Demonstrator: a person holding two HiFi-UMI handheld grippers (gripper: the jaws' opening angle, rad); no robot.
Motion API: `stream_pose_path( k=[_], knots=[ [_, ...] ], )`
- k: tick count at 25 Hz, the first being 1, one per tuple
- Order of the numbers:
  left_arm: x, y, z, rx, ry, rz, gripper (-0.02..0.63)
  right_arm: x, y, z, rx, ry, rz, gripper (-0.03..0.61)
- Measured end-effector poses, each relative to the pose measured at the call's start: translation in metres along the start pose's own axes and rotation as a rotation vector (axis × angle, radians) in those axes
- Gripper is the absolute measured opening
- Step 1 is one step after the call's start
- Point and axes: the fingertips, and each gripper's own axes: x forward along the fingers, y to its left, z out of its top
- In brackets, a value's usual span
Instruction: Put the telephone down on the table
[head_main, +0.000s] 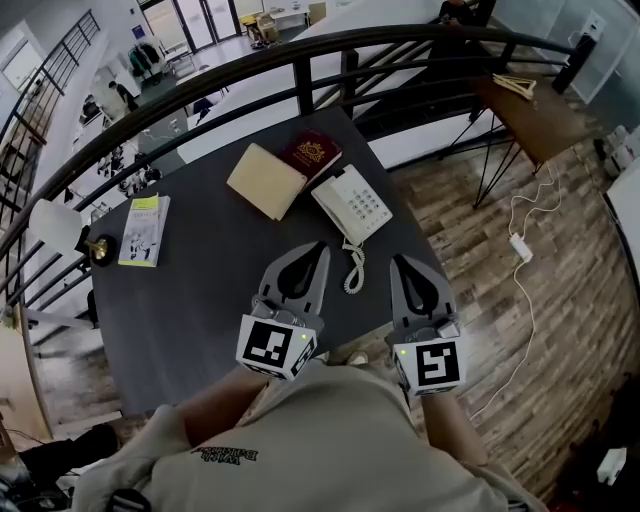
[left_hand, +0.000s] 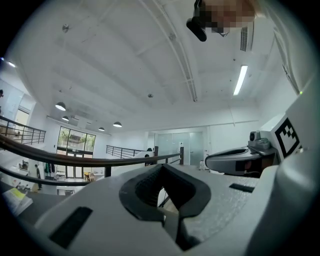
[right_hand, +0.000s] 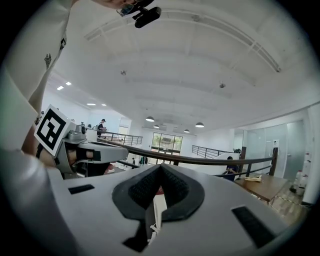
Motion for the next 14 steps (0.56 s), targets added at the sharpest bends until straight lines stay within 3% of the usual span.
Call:
stream_pose_path(
  k=[14],
  knots=[
    [-0.003, -0.008, -0.001, -0.017, 0.003, 0.005, 0.005, -0.012, -0.008, -0.007, -0.024, 0.030, -0.005, 0.000]
  ],
)
